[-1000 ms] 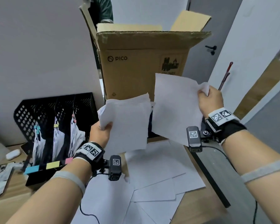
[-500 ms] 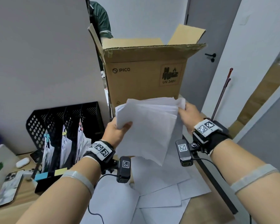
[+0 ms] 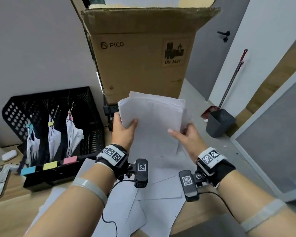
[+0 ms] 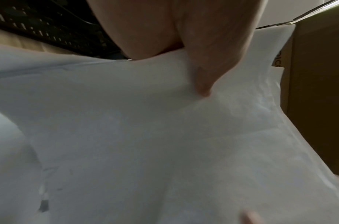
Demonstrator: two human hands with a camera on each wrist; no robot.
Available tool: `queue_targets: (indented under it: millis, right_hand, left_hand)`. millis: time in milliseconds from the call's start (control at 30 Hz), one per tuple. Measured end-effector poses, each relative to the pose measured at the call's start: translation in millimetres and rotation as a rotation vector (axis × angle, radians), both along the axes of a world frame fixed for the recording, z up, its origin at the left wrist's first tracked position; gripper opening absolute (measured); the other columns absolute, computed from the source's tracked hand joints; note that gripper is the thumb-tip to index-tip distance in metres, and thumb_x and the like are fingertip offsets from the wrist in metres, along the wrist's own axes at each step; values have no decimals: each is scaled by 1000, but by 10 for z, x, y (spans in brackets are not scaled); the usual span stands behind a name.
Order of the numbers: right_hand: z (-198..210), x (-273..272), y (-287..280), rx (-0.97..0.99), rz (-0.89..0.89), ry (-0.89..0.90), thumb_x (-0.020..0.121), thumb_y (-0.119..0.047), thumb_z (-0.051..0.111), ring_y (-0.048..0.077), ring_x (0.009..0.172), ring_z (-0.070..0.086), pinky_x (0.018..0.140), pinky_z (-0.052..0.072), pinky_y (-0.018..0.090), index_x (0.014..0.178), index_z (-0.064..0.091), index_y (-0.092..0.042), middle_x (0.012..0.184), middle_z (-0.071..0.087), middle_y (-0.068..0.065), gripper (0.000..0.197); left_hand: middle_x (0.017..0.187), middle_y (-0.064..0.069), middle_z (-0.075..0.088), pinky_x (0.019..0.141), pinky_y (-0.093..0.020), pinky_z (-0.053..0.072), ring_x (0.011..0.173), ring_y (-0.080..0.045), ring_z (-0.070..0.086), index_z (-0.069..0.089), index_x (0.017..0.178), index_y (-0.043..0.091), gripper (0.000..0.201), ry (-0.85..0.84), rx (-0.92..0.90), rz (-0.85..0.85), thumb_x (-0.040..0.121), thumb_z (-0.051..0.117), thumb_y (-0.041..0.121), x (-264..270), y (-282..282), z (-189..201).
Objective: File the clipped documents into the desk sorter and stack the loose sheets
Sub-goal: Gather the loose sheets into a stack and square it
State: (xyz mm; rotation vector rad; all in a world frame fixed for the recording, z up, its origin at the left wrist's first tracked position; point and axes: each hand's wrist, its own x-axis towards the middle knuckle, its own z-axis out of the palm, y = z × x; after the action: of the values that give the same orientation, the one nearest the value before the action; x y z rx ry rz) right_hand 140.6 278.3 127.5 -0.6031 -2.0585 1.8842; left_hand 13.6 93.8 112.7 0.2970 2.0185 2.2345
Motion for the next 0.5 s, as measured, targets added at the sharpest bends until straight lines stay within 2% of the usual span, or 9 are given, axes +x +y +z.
queue_targets:
  millis: [67, 100, 133, 233, 267, 367, 433, 500]
  right_hand:
    - [-172, -34, 10, 192, -170, -107, 77, -28, 72, 22, 94, 67, 86, 56, 41, 105, 53, -22, 97, 67, -1, 34]
    - [-241, -38, 7, 172, -240, -114, 78, -22, 69, 27, 94, 66, 84, 55, 42, 102, 53, -20, 93, 65, 1, 29]
    - [-334, -25, -7, 88, -280, -102, 79, -14, 67, 30, 95, 65, 82, 54, 39, 102, 53, -18, 94, 64, 4, 28]
    - [-621, 77, -49, -33, -287, -175, 79, 1, 60, 27, 93, 65, 64, 49, 20, 109, 55, -13, 95, 65, 7, 33]
    - [-717, 111, -56, -32, -269, -213, 79, 4, 60, 28, 92, 65, 59, 47, 20, 109, 57, -9, 95, 66, 8, 33]
    - [-859, 125, -52, -32, -182, -339, 83, 5, 60, 27, 89, 60, 60, 45, 23, 98, 60, -7, 91, 65, 9, 19]
    - [-891, 91, -16, 10, -87, -449, 86, -3, 61, 28, 88, 60, 64, 47, 26, 97, 60, -8, 92, 64, 11, 13]
    - [-912, 53, 32, 86, -29, -518, 88, -11, 62, 28, 87, 59, 71, 46, 28, 99, 60, -8, 94, 64, 13, 11]
  left_hand:
    - [102, 8, 68, 88, -44, 58, 94, -12, 68, 43, 125, 25, 54, -24, 27, -10, 84, 74, 13, 38, 37, -107]
    - [102, 9, 68, 87, -39, 59, 92, -7, 68, 40, 130, 21, 59, -37, 33, -23, 84, 75, 10, 54, 40, -184]
    - [105, 7, 68, 88, -38, 58, 95, -7, 68, 40, 131, 19, 62, -54, 19, -41, 82, 77, 9, 77, 25, -281]
    - [121, -10, 67, 95, -47, 55, 111, -25, 66, 52, 127, 16, 66, -102, -84, -126, 72, 87, 21, 164, -51, -625]
    - [122, -10, 68, 95, -46, 55, 112, -26, 67, 56, 127, 16, 64, -127, -117, -156, 71, 88, 22, 206, -82, -733]
    - [116, -3, 73, 93, -39, 55, 108, -22, 69, 64, 121, 22, 50, -170, -187, -194, 76, 85, 19, 281, -125, -982]
    - [111, -2, 75, 95, -46, 55, 106, -23, 69, 71, 107, 29, 31, -197, -229, -179, 78, 83, 26, 287, -120, -1055]
    - [107, -5, 76, 98, -54, 52, 103, -25, 69, 75, 95, 30, 19, -239, -234, -169, 77, 81, 33, 256, -110, -1060]
